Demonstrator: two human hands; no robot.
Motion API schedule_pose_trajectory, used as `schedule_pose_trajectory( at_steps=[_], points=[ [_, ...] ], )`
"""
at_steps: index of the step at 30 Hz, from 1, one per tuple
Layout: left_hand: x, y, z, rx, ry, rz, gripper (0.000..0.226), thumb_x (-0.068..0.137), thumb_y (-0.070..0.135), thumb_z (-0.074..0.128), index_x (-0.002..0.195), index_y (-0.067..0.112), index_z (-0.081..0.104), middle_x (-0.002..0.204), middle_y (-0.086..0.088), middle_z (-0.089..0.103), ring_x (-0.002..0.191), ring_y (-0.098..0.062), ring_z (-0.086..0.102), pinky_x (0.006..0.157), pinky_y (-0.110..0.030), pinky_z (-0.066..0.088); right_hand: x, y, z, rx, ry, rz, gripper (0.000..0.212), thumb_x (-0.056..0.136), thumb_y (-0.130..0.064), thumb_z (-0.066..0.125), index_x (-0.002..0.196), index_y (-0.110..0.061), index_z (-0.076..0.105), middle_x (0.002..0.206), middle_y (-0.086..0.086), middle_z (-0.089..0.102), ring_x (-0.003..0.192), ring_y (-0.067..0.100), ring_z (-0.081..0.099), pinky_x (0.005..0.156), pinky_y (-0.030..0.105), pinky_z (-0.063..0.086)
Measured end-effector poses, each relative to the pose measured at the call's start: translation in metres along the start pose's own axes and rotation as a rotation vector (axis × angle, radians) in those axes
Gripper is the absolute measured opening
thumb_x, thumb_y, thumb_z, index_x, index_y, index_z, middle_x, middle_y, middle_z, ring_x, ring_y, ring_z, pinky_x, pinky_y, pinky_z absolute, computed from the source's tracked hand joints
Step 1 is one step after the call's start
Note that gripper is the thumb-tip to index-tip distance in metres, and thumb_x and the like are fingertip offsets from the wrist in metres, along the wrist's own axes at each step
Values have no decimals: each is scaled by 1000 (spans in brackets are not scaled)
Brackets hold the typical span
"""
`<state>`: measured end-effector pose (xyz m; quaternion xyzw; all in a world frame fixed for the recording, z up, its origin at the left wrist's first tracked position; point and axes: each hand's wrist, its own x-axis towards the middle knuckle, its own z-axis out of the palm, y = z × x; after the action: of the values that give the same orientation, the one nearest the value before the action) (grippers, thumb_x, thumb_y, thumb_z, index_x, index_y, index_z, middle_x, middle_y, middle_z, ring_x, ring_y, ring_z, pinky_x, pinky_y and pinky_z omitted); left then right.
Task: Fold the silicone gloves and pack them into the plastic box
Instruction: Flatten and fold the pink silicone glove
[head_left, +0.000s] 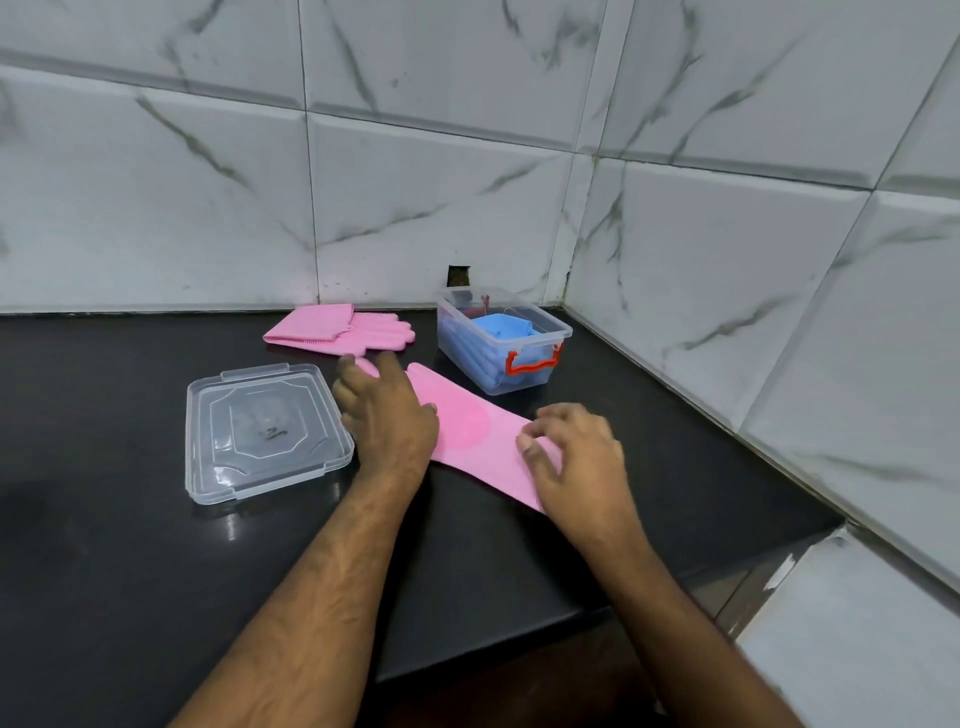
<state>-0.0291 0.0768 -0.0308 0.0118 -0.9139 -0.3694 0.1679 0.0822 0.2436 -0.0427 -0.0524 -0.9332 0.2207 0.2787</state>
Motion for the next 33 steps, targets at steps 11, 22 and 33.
schedule_pose_trajectory(
  at_steps=[11,22,33],
  points=[
    [2,-4,15,340,-421,239,60,107,49,42,157,17,40,172,-19,15,159,-34,11,126,-47,15,-5,-13,5,-122,-395,-246,52,102,-55,48,141,-24,61,145,-8,59,131,13,51,111,34,40],
    [15,-8,1,275,-127,379,35,103,32,54,126,12,71,127,-13,66,121,-30,57,104,-41,42,68,-43,1,-240,-517,-33,42,103,-47,51,139,-26,58,130,2,69,114,22,65,101,40,51],
    [52,-29,-14,369,27,132,31,103,33,52,119,13,70,117,-12,70,115,-32,57,88,-43,46,126,-88,83,-365,-536,-4,48,102,-46,51,144,-21,49,129,9,66,116,28,63,96,44,53]
  ],
)
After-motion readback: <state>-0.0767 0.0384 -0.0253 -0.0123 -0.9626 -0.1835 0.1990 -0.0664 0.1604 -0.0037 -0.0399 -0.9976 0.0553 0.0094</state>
